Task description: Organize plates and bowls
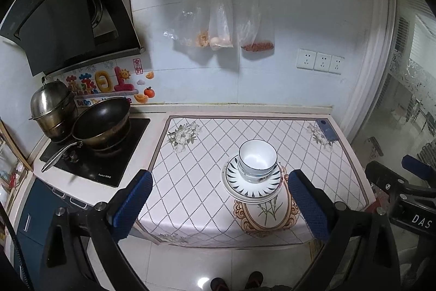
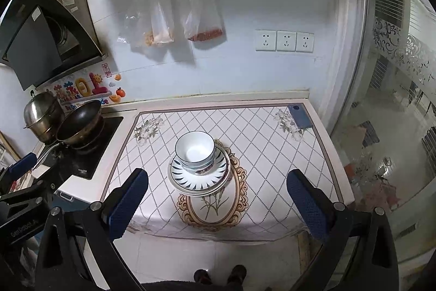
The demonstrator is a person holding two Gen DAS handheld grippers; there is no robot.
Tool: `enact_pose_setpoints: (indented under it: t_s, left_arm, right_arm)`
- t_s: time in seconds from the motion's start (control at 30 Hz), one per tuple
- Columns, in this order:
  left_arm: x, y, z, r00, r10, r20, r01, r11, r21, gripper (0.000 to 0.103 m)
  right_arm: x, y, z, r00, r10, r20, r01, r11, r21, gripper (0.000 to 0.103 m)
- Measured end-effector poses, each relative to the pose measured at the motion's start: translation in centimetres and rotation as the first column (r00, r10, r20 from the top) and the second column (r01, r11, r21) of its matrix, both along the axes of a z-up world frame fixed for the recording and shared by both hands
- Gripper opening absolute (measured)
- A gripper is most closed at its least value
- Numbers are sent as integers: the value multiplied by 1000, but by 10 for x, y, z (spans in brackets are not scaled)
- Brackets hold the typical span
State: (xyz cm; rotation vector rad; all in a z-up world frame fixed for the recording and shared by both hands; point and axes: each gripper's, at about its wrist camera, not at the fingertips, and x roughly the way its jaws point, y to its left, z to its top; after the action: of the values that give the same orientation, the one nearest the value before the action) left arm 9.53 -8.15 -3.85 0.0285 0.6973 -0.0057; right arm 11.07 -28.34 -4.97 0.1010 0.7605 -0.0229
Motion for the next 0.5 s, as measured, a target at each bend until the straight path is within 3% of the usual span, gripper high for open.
enact_pose_setpoints:
  t_s: [0.5]
  left_arm:
    - [3,2,0,1000,1,-1,-1,1000,1,102]
  right_arm:
    - [-1,0,-1,1000,1,1,-1,1000,-6,103]
